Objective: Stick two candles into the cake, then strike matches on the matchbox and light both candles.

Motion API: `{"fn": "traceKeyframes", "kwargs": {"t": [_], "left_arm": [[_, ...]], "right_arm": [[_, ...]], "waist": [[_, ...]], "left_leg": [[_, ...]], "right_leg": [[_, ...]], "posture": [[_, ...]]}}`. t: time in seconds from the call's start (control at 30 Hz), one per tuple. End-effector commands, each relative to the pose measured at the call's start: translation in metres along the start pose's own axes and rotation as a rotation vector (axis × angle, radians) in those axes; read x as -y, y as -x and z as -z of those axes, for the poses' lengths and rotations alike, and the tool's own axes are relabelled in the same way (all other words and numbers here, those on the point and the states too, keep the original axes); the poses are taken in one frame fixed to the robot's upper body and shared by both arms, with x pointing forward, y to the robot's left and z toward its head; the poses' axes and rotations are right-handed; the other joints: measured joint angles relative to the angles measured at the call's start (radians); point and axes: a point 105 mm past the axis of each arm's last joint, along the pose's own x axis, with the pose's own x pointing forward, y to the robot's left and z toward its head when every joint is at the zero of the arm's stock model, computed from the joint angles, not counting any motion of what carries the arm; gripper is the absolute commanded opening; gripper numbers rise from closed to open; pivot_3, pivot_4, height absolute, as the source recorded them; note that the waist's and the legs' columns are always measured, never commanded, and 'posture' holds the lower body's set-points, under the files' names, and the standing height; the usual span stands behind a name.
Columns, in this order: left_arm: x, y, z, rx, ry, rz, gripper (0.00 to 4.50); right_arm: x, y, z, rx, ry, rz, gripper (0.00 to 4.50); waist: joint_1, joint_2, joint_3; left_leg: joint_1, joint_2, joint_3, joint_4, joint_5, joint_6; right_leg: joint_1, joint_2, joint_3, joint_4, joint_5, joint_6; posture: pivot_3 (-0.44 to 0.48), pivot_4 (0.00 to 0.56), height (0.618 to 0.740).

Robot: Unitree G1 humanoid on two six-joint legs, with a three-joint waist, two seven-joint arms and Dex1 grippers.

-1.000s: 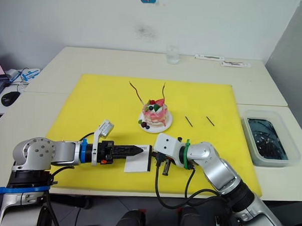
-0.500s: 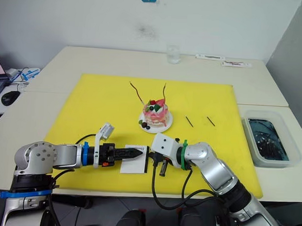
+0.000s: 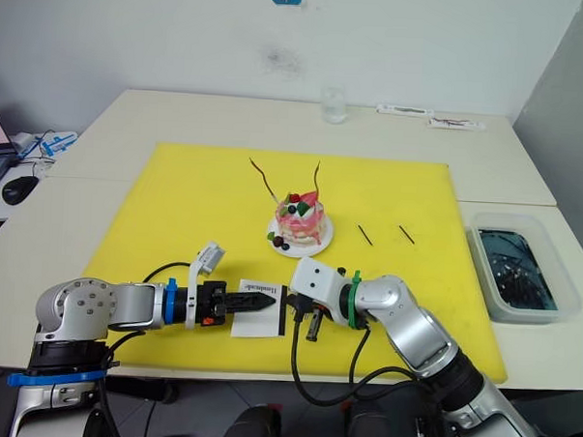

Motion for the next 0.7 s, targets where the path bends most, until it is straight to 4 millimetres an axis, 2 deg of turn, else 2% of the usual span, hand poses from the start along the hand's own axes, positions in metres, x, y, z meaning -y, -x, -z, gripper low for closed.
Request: {"fn": "traceKeyframes", "kwargs": {"t": [0.03,0.07,0.13,0.17,0.7], "left_arm": [[-0.006,-0.004,0.008,-0.020,0.023,-0.025,0.57],[-0.007,-0.003,0.008,-0.020,0.022,-0.029,0.72],[-0.007,-0.003,0.008,-0.019,0.022,-0.032,1.42],[-0.007,-0.003,0.008,-0.018,0.023,-0.031,1.62],[-0.005,-0.002,0.000,0.027,0.088,0.022,1.62]], "right_arm": [[0.003,0.004,-0.013,0.041,0.038,0.012,0.00],[0.003,0.004,-0.013,0.040,0.039,0.012,0.00],[0.004,0.003,-0.013,0.038,0.040,0.013,0.00],[0.004,0.003,-0.012,0.038,0.041,0.014,0.00],[0.000,-0.006,-0.014,0.029,0.105,-0.011,0.00]], "waist": [[0.000,0.000,0.000],[0.000,0.000,0.000],[0.000,0.000,0.000],[0.000,0.000,0.000],[-0.006,0.000,0.000]], "left_leg": [[0.000,0.000,0.000,0.000,0.000,0.000],[0.000,0.000,0.000,0.000,0.000,0.000],[0.000,0.000,0.000,0.000,0.000,0.000],[0.000,0.000,0.000,0.000,0.000,0.000],[0.000,0.000,0.000,0.000,0.000,0.000]], "right_leg": [[0.000,0.000,0.000,0.000,0.000,0.000],[0.000,0.000,0.000,0.000,0.000,0.000],[0.000,0.000,0.000,0.000,0.000,0.000],[0.000,0.000,0.000,0.000,0.000,0.000],[0.000,0.000,0.000,0.000,0.000,-0.001]], "posture": [[0.000,0.150,0.740],[0.000,0.150,0.740],[0.000,0.150,0.740],[0.000,0.150,0.740],[0.000,0.150,0.740]]}}
